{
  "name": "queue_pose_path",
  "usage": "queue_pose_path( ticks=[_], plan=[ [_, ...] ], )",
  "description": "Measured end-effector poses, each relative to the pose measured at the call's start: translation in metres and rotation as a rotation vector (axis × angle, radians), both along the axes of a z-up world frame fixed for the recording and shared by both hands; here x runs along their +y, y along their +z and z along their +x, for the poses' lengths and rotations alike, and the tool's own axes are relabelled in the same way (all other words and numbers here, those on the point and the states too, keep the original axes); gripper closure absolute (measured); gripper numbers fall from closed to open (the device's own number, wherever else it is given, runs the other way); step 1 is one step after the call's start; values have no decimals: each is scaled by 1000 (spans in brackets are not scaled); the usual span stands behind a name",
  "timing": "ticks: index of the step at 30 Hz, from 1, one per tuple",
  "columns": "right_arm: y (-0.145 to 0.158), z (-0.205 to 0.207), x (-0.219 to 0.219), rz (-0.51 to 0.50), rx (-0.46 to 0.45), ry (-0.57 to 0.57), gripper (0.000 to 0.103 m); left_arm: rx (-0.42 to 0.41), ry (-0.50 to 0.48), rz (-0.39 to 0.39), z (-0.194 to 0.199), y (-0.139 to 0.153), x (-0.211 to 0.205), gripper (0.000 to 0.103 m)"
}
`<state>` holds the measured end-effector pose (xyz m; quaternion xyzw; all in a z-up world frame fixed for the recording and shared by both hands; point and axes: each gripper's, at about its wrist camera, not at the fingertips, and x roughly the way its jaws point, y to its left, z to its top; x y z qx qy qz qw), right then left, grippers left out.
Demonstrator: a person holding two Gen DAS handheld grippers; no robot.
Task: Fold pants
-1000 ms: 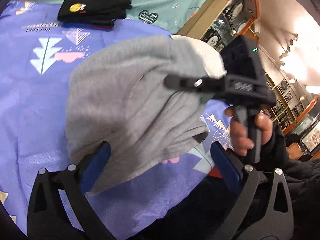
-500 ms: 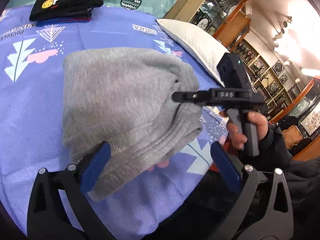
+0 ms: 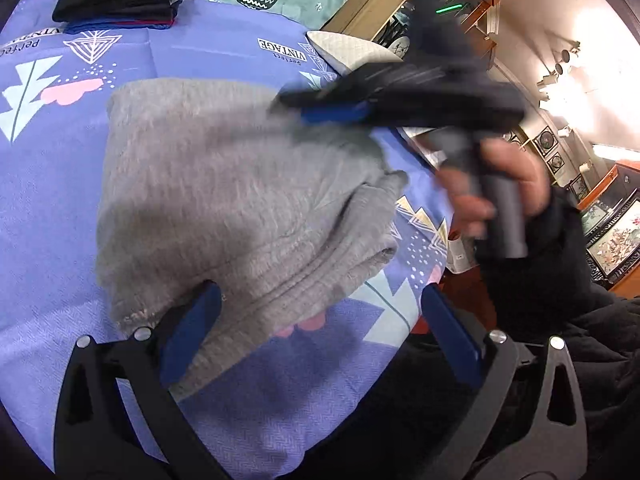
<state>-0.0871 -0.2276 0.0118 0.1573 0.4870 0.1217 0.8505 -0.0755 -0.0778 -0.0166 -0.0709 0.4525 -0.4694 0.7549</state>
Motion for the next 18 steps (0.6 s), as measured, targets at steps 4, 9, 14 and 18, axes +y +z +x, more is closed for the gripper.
queue_pose_path(
  ticks=[4,9,14,18],
  plan=[
    [-33,19,-18,48,113,-47,67,-10,-4,4,0,-1,-1,2],
    [43,17,39,53,-56,104,60,-17,-11,24,1,-1,-4,2],
    [5,66,107,-35,43,207,55,-23,-10,36,-1,-2,-3,2],
    [-50,89,111,-32,131,190,54,-49,-22,51,-4,-1,-2,2]
  ],
)
